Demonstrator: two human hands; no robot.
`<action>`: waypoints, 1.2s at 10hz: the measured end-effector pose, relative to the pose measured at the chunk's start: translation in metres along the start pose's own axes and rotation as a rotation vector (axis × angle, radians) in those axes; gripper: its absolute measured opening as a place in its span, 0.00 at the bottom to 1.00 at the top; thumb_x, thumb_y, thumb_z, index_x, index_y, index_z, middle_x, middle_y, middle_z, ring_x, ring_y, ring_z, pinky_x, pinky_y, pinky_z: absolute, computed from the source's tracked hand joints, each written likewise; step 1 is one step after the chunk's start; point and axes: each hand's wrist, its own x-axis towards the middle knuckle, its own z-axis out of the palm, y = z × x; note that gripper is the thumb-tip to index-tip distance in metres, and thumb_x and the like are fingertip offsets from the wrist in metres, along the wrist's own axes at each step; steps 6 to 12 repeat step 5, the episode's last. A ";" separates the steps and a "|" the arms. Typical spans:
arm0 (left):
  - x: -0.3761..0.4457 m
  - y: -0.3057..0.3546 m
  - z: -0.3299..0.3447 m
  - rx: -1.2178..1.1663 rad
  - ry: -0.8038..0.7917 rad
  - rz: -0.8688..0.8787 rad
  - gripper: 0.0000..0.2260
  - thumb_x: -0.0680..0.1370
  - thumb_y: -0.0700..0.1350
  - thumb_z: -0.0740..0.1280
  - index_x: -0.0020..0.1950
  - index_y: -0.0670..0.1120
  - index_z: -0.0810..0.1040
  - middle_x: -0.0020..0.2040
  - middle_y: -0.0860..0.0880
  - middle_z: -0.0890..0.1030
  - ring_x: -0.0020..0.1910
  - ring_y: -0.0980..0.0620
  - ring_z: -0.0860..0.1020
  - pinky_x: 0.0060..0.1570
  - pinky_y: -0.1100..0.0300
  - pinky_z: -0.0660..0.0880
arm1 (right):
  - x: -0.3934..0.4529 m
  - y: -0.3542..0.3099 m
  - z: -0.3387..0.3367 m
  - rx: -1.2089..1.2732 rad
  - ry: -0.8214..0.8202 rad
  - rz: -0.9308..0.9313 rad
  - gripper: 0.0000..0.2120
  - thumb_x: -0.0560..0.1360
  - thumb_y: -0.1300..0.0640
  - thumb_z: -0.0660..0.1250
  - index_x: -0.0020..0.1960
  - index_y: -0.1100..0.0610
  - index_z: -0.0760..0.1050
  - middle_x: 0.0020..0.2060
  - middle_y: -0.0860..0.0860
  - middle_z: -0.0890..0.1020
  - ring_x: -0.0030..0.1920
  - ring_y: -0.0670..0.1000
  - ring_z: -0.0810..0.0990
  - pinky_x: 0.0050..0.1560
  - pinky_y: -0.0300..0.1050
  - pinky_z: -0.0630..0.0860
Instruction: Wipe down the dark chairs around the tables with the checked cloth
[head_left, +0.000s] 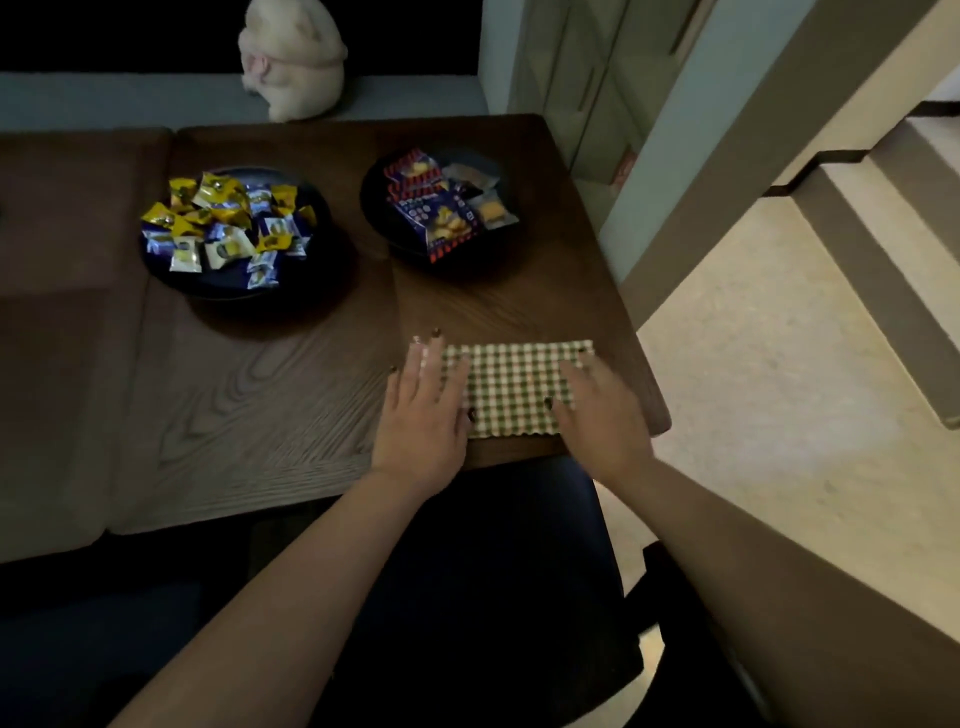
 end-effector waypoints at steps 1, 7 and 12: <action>0.003 0.001 0.022 0.072 -0.125 0.027 0.27 0.82 0.55 0.43 0.80 0.51 0.43 0.80 0.45 0.41 0.78 0.45 0.37 0.75 0.44 0.41 | -0.009 0.003 0.025 -0.062 -0.176 -0.104 0.28 0.81 0.50 0.56 0.78 0.54 0.51 0.77 0.54 0.51 0.77 0.56 0.47 0.75 0.56 0.48; 0.001 0.004 0.003 0.073 -0.197 -0.049 0.26 0.83 0.54 0.45 0.79 0.52 0.40 0.79 0.45 0.38 0.78 0.45 0.38 0.76 0.44 0.43 | 0.000 0.021 0.006 -0.033 -0.190 -0.159 0.30 0.81 0.49 0.55 0.78 0.53 0.46 0.78 0.52 0.48 0.77 0.52 0.43 0.75 0.53 0.43; 0.001 0.004 0.003 0.073 -0.197 -0.049 0.26 0.83 0.54 0.45 0.79 0.52 0.40 0.79 0.45 0.38 0.78 0.45 0.38 0.76 0.44 0.43 | 0.000 0.021 0.006 -0.033 -0.190 -0.159 0.30 0.81 0.49 0.55 0.78 0.53 0.46 0.78 0.52 0.48 0.77 0.52 0.43 0.75 0.53 0.43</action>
